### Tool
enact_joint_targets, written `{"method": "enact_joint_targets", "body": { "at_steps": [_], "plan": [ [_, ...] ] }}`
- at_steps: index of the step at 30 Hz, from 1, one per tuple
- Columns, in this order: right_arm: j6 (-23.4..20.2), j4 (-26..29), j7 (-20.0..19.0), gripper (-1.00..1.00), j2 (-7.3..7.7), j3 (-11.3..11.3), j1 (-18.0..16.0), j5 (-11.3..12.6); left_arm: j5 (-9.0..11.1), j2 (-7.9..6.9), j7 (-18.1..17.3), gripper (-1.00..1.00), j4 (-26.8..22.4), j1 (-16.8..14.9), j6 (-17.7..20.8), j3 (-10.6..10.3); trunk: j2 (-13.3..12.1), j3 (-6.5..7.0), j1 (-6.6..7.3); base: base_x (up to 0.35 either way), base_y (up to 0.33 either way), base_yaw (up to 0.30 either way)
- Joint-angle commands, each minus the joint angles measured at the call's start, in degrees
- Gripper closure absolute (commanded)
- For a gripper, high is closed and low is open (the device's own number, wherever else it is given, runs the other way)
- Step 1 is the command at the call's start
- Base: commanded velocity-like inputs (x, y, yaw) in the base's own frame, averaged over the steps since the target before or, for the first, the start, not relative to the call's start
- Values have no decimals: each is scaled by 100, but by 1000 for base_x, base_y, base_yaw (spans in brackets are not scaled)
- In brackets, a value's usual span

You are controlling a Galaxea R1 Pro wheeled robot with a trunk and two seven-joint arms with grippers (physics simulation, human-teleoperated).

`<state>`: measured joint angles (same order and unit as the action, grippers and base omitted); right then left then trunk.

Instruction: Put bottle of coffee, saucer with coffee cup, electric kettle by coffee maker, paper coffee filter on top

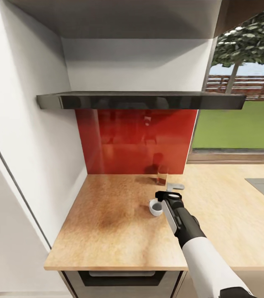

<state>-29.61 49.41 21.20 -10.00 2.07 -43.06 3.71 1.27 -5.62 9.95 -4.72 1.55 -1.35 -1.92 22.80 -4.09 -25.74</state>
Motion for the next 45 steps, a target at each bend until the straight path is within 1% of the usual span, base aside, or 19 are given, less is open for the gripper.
{"method": "enact_joint_targets", "body": {
  "at_steps": [1,8,9,13,24,25,27,29,45],
  "plan": [
    [-21,-17,44,-100,0,13,-4,40,14,-1,16,-100,-11,3,-6,-20,12,-11,-4,22,0,0],
    [-16,-61,47,-100,0,12,-1,42,14,-7,17,-100,-3,3,-6,-19,12,-11,-4,3,0,0],
    [-4,-173,48,-100,0,12,-1,42,14,-9,18,-100,-2,3,-6,-19,12,-11,-4,0,0,0],
    [10,-270,45,-100,0,12,-1,42,14,-9,16,-100,-2,3,-6,-19,12,-11,-4,0,0,0],
    [16,-311,50,-100,0,12,-1,42,14,-9,15,-100,-2,3,-6,-19,12,-11,-4,0,0,0],
    [16,-333,50,-100,0,12,-1,42,14,-14,15,-100,-2,3,-6,-19,12,-11,-4,0,0,0],
    [22,-649,49,-100,0,12,-1,47,14,-18,15,-100,-2,3,-6,-19,12,-11,-4,0,0,0],
    [24,-723,50,-100,0,12,-1,49,14,-18,15,-100,-2,3,-6,-19,12,-11,-4,0,0,0],
    [25,-887,49,-100,0,12,-1,51,14,-24,15,-100,-2,3,-7,-19,12,-11,-4,0,0,0]
  ]
}}
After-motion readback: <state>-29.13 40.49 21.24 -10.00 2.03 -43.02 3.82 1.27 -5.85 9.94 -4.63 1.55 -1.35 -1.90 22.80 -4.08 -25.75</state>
